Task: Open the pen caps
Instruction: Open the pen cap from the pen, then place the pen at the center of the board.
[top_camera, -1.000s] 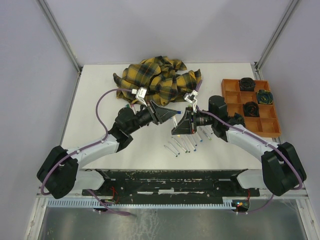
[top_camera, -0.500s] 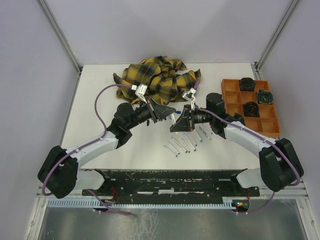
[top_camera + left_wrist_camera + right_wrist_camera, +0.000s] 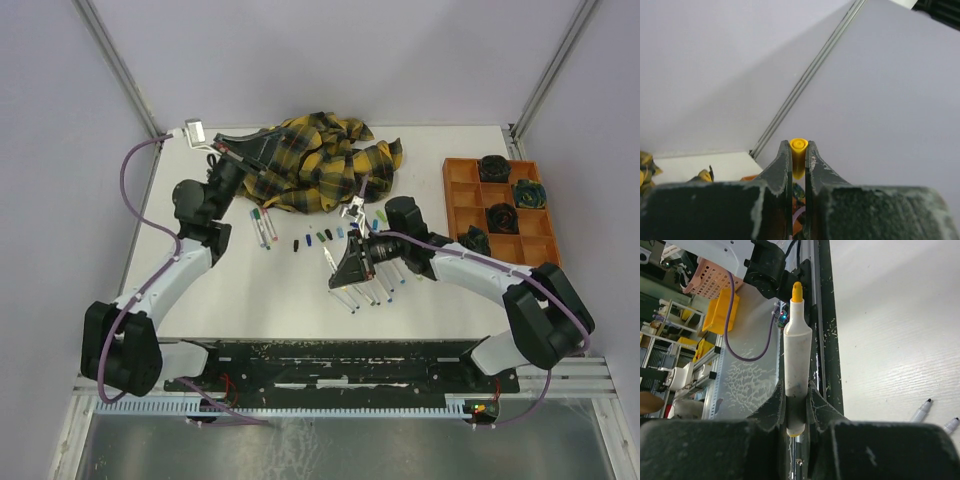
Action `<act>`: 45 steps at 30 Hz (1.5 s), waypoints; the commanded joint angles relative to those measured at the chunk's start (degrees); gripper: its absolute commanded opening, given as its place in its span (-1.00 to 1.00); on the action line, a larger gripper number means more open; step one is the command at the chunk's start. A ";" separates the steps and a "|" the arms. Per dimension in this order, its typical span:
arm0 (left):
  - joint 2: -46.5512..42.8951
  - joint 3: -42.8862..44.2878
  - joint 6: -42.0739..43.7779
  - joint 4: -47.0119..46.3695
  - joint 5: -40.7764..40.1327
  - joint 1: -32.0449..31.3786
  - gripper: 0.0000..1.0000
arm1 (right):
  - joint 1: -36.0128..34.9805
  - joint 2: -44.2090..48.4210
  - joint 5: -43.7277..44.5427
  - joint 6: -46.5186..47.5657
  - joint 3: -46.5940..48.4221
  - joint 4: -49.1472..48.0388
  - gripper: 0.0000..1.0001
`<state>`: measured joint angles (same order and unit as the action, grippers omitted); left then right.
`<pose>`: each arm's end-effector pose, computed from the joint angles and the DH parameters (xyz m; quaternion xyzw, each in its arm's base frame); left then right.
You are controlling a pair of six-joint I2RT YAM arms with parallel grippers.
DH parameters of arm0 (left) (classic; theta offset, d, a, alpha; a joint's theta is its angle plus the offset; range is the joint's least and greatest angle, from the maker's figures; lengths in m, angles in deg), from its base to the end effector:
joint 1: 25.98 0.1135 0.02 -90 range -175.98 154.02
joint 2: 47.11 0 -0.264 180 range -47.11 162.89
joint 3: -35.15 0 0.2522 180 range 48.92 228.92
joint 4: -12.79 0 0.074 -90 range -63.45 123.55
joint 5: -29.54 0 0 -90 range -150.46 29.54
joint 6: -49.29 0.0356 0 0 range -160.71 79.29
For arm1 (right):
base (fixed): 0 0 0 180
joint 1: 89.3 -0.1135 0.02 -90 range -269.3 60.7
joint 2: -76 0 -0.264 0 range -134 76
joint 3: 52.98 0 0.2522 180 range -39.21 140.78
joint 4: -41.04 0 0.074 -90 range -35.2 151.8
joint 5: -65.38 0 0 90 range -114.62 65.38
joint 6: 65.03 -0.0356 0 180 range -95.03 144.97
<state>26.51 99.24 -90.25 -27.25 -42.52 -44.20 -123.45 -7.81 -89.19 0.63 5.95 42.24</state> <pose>0.2694 -0.1002 0.3798 -0.0019 0.5084 -0.5423 0.6689 0.2307 0.1953 0.2306 -0.3430 0.6905 0.6140 0.1691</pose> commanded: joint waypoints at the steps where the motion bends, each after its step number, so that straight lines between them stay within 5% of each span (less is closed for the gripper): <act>1: -1.78 -0.99 -4.97 -7.25 -1.96 1.58 -0.95 | -0.73 0.80 -0.11 4.58 1.06 4.34 -1.00; 10: -15.23 -13.74 4.47 17.27 -8.59 2.73 -0.95 | -7.26 -0.97 15.09 15.18 6.24 23.12 -1.00; 20: -26.45 -25.27 7.67 49.29 -14.96 2.72 -0.95 | -19.53 -7.03 42.58 7.82 12.37 31.46 -1.00; 28: -34.23 -30.35 6.33 53.42 -19.23 2.79 -0.94 | -25.00 -11.89 59.83 0.59 15.43 35.63 -1.00; 45: -37.88 -34.33 4.09 52.64 -19.04 2.75 -0.94 | -25.61 -18.93 67.16 -4.77 19.93 41.26 -0.96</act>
<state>-10.47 65.12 -85.59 27.41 -60.84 -41.80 -148.56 -24.84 -25.13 -2.12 21.82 80.25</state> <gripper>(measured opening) 0.089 0.169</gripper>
